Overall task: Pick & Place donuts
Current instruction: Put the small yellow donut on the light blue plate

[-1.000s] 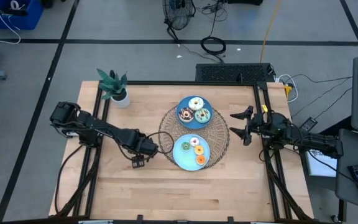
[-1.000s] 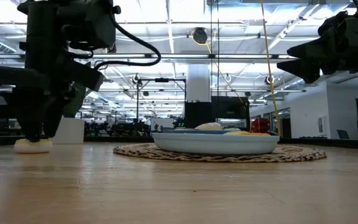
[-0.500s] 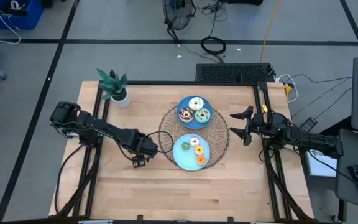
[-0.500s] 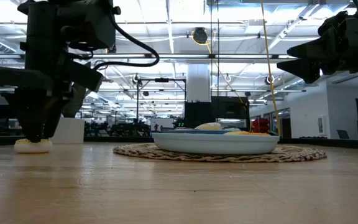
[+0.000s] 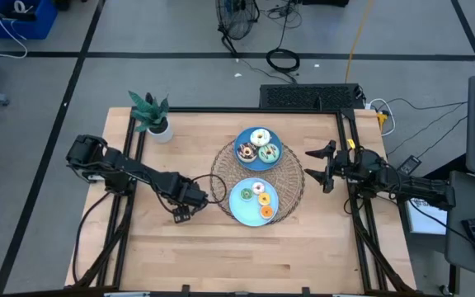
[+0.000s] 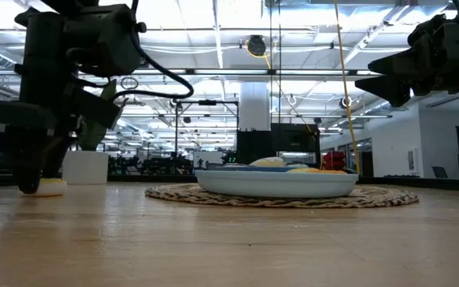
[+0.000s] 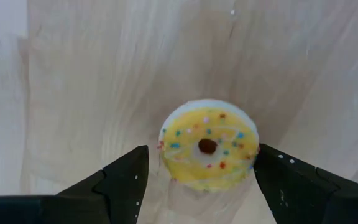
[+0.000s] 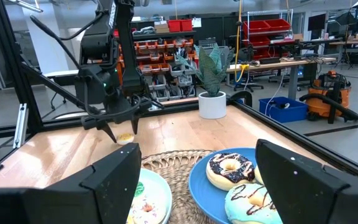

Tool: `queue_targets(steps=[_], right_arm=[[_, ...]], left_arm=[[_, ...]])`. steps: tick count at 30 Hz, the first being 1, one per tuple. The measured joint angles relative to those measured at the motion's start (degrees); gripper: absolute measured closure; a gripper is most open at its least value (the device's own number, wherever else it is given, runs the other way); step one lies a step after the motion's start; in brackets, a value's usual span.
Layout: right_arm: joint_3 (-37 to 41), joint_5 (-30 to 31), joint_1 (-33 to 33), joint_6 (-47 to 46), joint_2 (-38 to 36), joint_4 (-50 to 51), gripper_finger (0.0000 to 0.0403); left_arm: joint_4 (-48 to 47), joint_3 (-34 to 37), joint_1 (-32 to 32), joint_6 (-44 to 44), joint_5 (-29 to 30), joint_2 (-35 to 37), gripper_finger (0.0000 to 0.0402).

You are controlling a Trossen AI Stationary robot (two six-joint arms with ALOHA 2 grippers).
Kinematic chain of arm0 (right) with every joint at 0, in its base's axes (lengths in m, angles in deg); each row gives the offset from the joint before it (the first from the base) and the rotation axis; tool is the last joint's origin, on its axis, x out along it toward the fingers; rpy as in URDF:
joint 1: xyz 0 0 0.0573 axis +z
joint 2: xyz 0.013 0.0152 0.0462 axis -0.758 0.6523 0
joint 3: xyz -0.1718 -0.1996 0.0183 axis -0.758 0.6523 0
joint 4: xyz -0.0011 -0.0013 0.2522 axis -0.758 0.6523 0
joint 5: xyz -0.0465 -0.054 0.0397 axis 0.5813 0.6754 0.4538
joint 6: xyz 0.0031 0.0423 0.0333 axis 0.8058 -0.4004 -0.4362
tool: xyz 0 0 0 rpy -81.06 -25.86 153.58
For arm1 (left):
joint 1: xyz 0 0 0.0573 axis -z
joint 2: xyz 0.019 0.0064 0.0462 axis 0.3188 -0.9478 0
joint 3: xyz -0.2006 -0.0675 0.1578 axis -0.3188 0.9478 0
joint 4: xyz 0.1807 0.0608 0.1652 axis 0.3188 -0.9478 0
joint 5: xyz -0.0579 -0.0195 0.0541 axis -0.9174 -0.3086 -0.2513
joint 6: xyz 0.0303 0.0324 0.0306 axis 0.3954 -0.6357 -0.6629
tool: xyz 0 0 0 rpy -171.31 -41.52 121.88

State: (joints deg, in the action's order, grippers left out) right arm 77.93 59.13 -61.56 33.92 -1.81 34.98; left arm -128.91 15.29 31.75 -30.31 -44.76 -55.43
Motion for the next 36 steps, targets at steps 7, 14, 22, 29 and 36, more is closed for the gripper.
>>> queue_targets(steps=[7, 14, 22, 29, 36], right_arm=[[-0.01, 0.0, 0.01, 0.0, 0.01, 0.0, 0.0099], [-0.02, 0.0, 0.0, 0.0, 0.01, 0.0, 0.0099], [-0.02, 0.0, 0.02, 0.0, 0.0, 0.0, 0.0099], [0.0, 0.0, 0.0, 0.0, 0.0, 0.0, 0.0099], [-0.01, 0.0, 0.01, 0.0, 0.01, 0.0, 0.0099]], left_arm=[[2.65, 0.34, -0.01, -1.87, 0.5, 0.0, 0.0124], [2.66, 0.34, -0.01, -2.81, -1.78, 0.0, 0.0158], [6.05, 0.34, -0.01, -3.83, -1.95, 0.0, 0.021], [10.78, -1.16, -0.01, -7.46, -4.01, 0.0, 0.0242], [19.01, -8.37, 0.01, -16.04, -4.68, 0.0, 0.0253]])
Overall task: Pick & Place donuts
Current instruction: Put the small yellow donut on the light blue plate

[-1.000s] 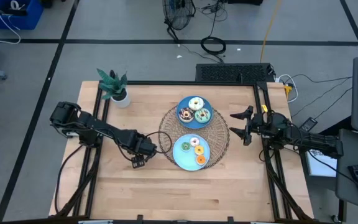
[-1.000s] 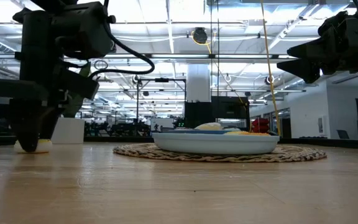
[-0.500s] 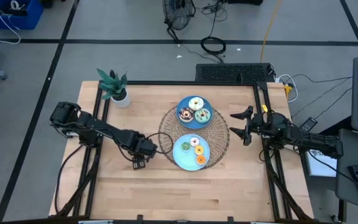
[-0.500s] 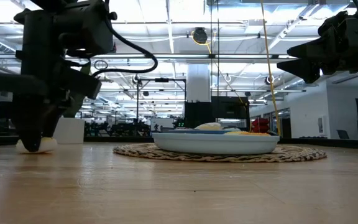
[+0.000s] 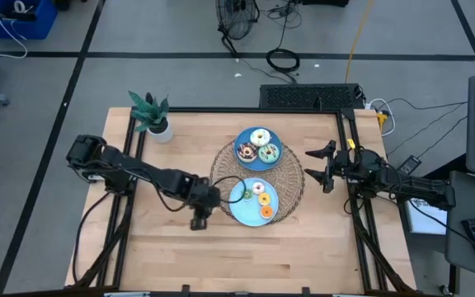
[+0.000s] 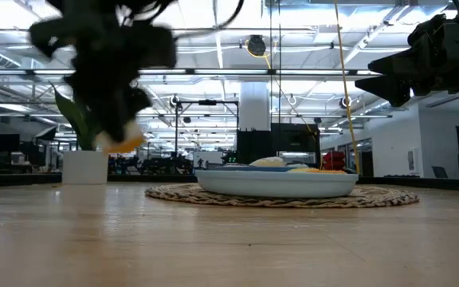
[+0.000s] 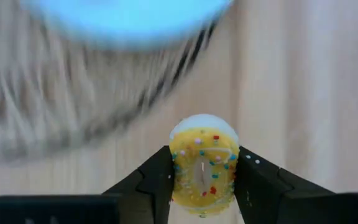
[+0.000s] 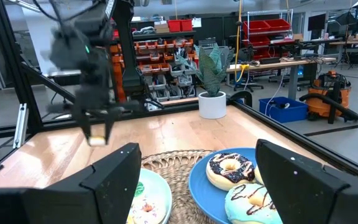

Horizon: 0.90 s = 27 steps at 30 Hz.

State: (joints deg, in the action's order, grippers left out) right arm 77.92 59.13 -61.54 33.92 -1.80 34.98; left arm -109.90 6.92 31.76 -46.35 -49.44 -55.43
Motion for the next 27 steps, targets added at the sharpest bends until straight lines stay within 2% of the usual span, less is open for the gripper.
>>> queue_targets(steps=[2, 7, 11, 19, 23, 27], right_arm=[[-0.01, 0.0, -0.01, 0.0, -0.01, 0.0, 0.0099], [0.0, 0.0, -0.01, 0.0, -0.01, 0.0, 0.0099], [-0.01, 0.0, 0.01, 0.0, -0.01, 0.0, 0.0099], [0.0, 0.0, -0.01, 0.0, 0.01, 0.0, 0.0099], [-0.01, 0.0, 0.01, 0.0, 0.01, 0.0, 0.0099], [-0.01, 0.0, -0.01, 0.0, 0.01, 0.0, 0.0099]], left_arm=[[2.84, -2.66, 0.0, -2.55, 1.26, 0.0, 0.0252], [8.3, -9.57, -0.63, -5.9, 9.19, -1.0, 0.0254], [4.16, -17.1, -1.73, -9.86, 8.49, -6.99, 0.0253], [-7.26, -32.4, -2.01, -20.53, 8.21, -24.72, 0.0254], [-7.97, -35.69, -2.01, -21.79, 8.15, -29.22, 0.0253], [-7.91, -35.93, -2.51, -20.91, 7.62, -30.08, 0.0256]])
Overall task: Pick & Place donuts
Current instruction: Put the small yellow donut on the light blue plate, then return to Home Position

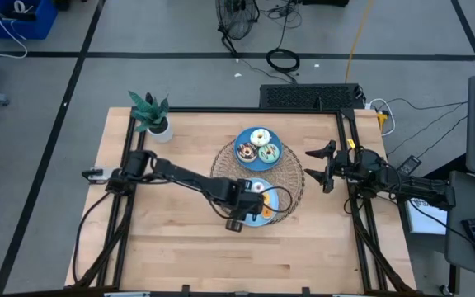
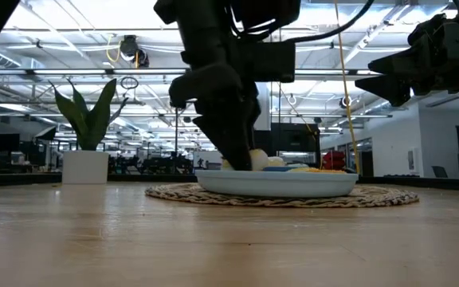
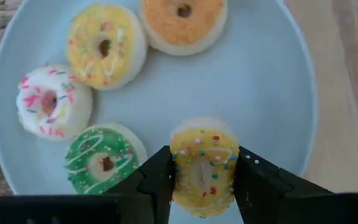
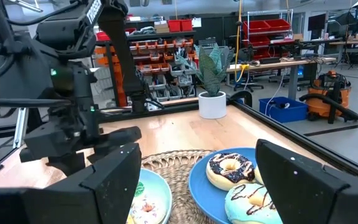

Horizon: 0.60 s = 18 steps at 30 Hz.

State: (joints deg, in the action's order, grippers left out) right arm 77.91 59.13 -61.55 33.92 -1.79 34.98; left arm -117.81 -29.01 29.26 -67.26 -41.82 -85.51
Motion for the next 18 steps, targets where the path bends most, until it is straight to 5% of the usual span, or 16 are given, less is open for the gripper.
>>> queue_targets(steps=[6, 18], right_arm=[[0.02, 0.0, 0.02, 0.0, 0.0, 0.0, 0.0099], [0.01, 0.0, 0.0, 0.0, 0.0, 0.01, 0.0099]], left_arm=[[-1.48, -0.04, -1.06, 4.38, -4.11, -0.02, 0.0212], [-2.49, -0.04, -1.12, 5.43, -2.12, 0.73, 0.0076]])
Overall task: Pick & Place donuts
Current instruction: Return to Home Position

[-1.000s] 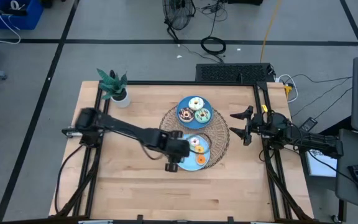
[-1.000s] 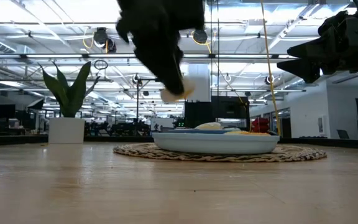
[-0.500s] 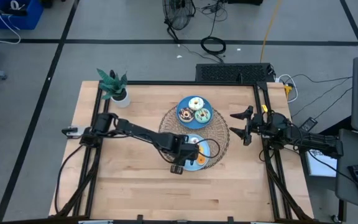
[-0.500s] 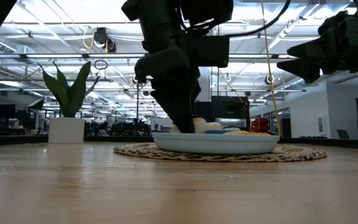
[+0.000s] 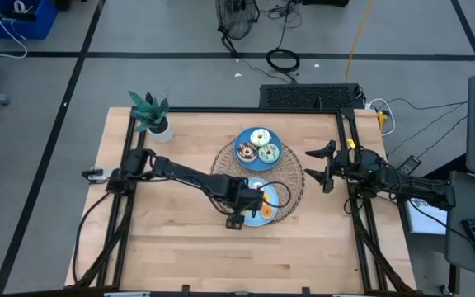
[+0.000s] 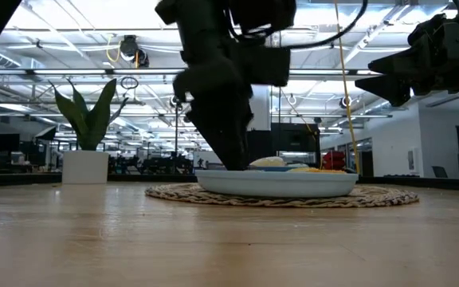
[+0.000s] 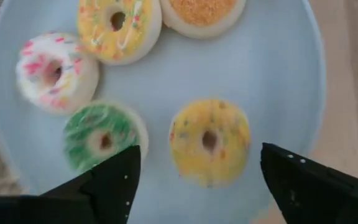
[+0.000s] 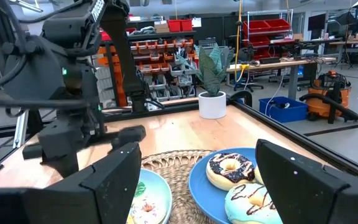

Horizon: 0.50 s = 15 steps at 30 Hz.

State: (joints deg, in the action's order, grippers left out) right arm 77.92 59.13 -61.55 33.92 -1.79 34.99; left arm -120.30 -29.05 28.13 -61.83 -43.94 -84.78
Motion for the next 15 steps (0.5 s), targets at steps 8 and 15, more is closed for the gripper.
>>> queue_targets(steps=[8, 15], right_arm=[[-0.01, 0.0, 0.0, 0.0, 0.0, 0.01, 0.0099], [0.01, 0.0, 0.01, 0.0, 0.02, 0.01, 0.0099]], left_arm=[[-12.35, 0.47, -1.33, -0.89, 0.0, 13.03, 0.0048], [-3.35, 15.87, -1.36, -10.19, 1.62, 35.6, 0.0048]])
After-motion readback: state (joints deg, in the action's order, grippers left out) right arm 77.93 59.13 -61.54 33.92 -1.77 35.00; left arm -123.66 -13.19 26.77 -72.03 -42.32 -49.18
